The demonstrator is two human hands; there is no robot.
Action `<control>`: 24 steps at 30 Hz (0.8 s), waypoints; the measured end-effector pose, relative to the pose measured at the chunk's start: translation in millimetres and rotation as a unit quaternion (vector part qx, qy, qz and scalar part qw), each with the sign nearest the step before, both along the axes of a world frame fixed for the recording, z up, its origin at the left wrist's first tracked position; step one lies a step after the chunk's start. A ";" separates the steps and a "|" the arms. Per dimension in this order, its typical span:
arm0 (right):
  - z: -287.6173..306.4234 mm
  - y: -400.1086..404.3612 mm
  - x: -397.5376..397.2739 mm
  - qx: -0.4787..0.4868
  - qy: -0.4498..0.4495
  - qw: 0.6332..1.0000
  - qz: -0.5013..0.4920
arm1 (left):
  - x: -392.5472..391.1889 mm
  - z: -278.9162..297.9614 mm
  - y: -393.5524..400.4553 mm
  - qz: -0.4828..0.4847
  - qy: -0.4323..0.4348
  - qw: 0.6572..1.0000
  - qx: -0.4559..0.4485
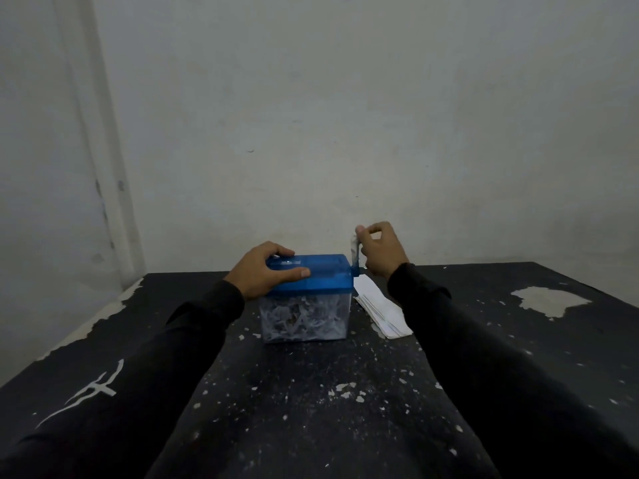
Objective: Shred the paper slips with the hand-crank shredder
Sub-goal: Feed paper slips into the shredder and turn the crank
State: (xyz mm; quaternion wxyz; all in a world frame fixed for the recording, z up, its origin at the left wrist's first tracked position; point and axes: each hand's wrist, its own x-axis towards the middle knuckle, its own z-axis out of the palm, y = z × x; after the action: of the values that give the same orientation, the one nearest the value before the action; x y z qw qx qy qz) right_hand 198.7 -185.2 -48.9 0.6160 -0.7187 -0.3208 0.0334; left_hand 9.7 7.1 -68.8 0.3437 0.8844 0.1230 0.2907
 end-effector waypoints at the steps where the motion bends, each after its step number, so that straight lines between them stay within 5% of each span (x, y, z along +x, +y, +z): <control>1: -5.6 9.0 5.3 -0.005 -0.008 1.000 -0.012 | -0.3 -0.2 0.4 0.001 -0.002 1.000 -0.005; 4: -27.4 16.9 5.3 -0.093 -0.071 0.992 -0.048 | -1.0 -0.9 -1.4 0.001 -0.003 1.000 -0.009; 9: -74.4 -12.1 -4.2 -0.182 -0.028 0.983 0.003 | -1.5 -0.3 -4.3 0.006 -0.013 1.000 -0.022; 14: -80.2 -31.9 15.3 -0.147 -0.084 0.982 -0.082 | -3.1 -0.9 -5.4 0.002 -0.017 1.000 -0.025; 20: -103.8 -49.9 48.9 -0.409 -0.085 0.897 -0.145 | -2.1 -0.4 -6.9 -0.001 -0.015 0.999 -0.034; 24: -104.6 -48.0 51.2 -0.379 -0.053 0.914 -0.136 | -3.8 -0.4 -6.9 -0.001 -0.019 0.999 -0.044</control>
State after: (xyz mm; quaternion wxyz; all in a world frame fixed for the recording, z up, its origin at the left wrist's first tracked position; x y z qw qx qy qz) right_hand 249.9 -233.1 -153.5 0.2778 -0.9356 -0.2158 0.0303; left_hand 5.9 0.2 -69.2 0.3853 0.8627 0.1279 0.3015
